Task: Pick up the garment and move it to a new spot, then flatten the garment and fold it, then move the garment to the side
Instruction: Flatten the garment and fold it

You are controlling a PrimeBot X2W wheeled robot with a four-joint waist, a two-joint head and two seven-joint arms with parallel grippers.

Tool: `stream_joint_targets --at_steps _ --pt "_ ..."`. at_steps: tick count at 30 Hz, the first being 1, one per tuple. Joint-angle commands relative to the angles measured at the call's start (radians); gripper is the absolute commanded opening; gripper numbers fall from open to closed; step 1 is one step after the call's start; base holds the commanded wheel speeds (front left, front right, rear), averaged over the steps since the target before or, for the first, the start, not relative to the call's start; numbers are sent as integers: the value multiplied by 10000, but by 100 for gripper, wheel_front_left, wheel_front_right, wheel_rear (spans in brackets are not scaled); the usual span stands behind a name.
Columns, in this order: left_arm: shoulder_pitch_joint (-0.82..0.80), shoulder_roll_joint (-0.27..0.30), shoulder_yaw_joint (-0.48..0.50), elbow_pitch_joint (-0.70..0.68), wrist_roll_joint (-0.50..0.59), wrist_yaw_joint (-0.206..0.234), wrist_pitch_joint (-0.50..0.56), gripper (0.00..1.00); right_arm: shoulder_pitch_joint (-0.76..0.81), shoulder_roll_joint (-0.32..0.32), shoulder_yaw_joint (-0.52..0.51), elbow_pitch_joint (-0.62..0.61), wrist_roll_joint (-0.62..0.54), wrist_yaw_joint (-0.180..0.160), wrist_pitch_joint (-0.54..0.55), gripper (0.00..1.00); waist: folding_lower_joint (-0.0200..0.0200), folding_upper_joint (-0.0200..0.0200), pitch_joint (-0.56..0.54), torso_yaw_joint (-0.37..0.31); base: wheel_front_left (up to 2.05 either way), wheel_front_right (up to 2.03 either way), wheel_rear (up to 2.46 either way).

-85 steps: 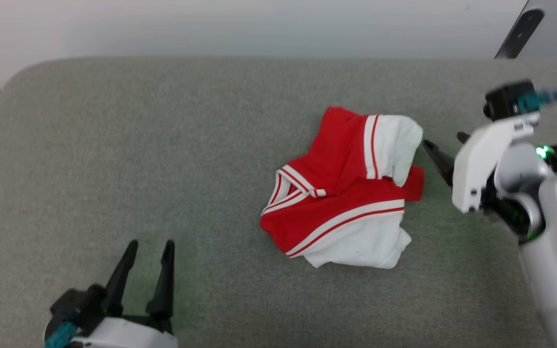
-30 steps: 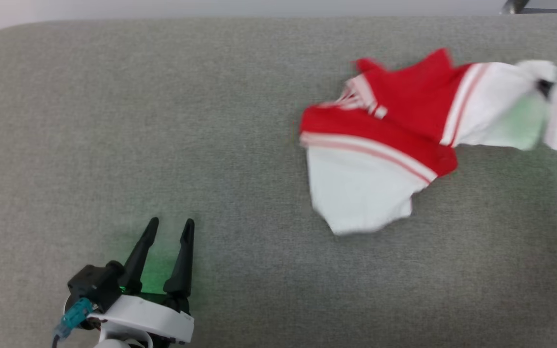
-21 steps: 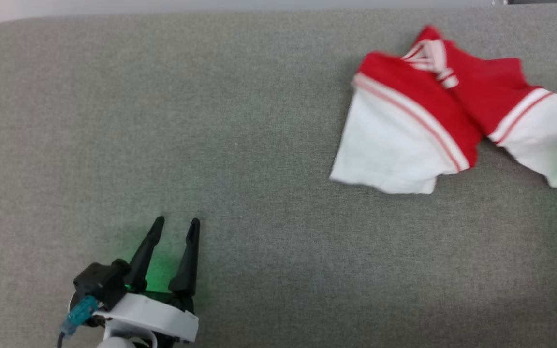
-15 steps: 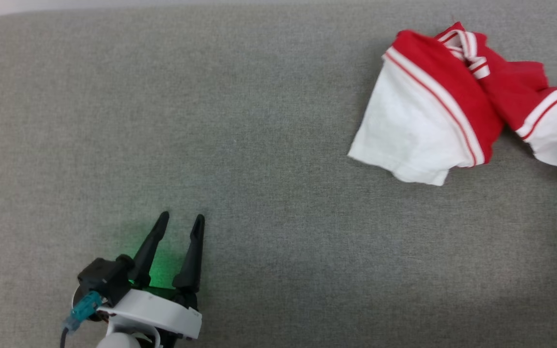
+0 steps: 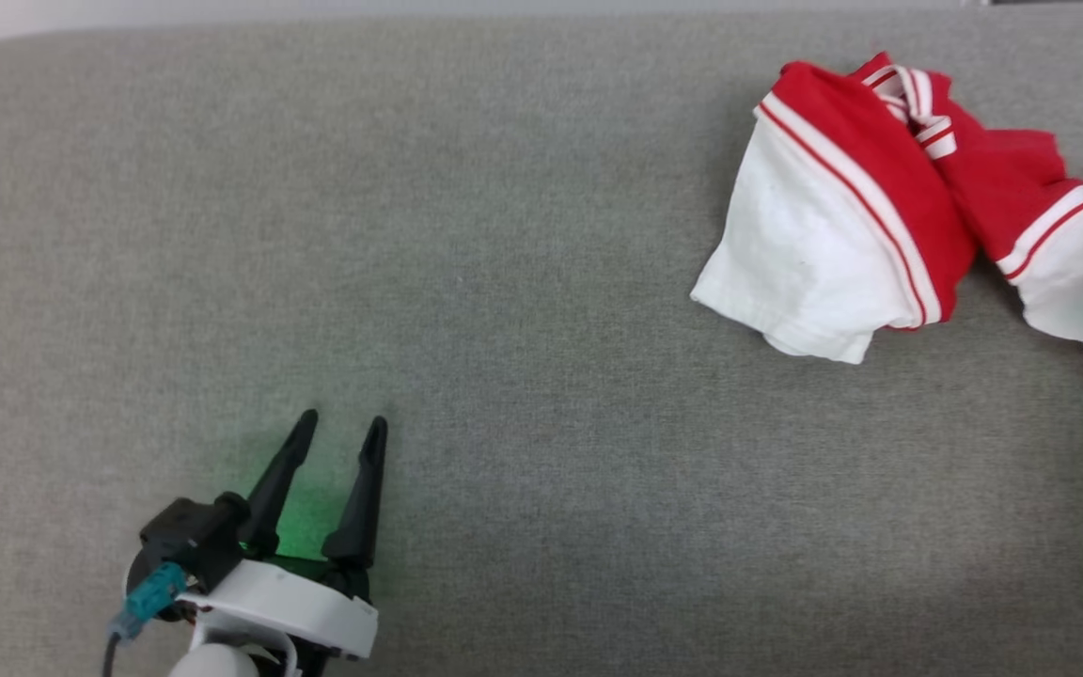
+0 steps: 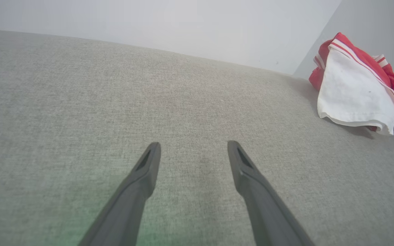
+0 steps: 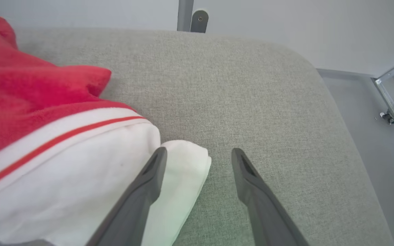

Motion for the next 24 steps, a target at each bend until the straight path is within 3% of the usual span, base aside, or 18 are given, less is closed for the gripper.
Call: stream_joint_targets --at_steps 1,8,13,19,24 --pt "-103 138 -33 -54 -18 -24 -5 100 246 8 157 -160 61 -14 -326 100 0 0 -295 -145 0 0 0" --pt "-746 1028 -458 -178 -282 -24 138 100 1464 305 1538 -1655 1008 -16 -2196 100 0 0 -1007 -463 0 0 0" --pt "-1601 1663 -1002 -316 -368 -24 766 100 2418 725 2403 -2728 1423 -14 -2942 100 0 0 -1293 -706 0 0 0" --pt "-3472 2375 -2091 -552 -1158 -24 2383 100 3798 1659 3231 -4589 1548 -14 -3739 100 0 0 -1438 -1165 0 0 0" --pt "-5241 2491 -3195 -123 -2381 -22 4042 100 4833 2226 3485 -5958 1321 -14 -4080 100 0 0 -1307 -1574 0 0 0"
